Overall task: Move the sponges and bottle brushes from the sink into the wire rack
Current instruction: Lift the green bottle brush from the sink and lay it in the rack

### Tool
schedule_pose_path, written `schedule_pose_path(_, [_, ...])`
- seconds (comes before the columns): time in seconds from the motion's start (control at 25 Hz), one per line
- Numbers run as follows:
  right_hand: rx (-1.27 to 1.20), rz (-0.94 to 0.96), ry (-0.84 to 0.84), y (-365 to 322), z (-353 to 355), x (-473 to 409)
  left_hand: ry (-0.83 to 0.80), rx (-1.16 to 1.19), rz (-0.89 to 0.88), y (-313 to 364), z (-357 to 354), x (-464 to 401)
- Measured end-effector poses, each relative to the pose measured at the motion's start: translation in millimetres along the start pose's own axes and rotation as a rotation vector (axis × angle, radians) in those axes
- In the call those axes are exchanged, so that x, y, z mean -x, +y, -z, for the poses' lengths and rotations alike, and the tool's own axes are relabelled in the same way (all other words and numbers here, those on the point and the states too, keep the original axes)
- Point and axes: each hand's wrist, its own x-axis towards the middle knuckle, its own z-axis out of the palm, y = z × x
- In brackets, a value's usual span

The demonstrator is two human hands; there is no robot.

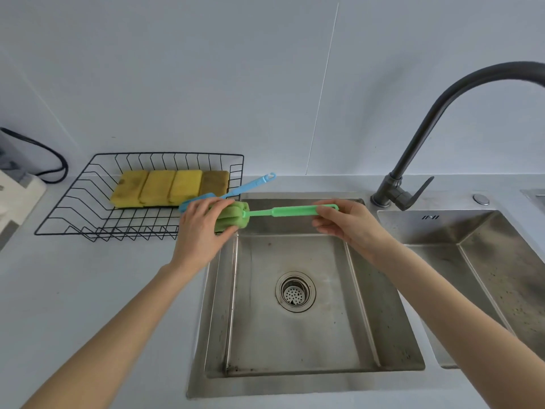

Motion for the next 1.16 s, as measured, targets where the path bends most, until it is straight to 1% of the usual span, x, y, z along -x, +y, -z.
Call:
schedule_pose_path(0.24, [0.052,0.032,-0.013,-31,-39,-44,-0.008,0.058,0.096,-33,23,-29])
schedule_pose_path(0.36, [0.1,0.001,-0.017,-35,-52,-62,-0.071,0.086,0.159,-44,21,-36])
schedule_pose_path(0.52, [0.213,-0.057,-0.005,-30,-61,-83,-0.136,0.13,0.21,-60,11,-37])
schedule_pose_path(0.64, [0.329,-0.089,-0.008,-22,-67,-98,-0.185,0.103,0.22,-70,5,-34])
schedule_pose_path(0.8, [0.389,-0.159,-0.032,-13,-75,-106,-0.211,0.069,0.254,-74,1,-33])
schedule_pose_path(1.04, [0.529,-0.149,-0.037,-5,-83,-110,-0.363,0.059,0.343,-80,-6,-48])
schedule_pose_path(1.16, [0.567,-0.157,-0.027,3,-83,-114,-0.405,0.046,0.385,-81,-11,-54])
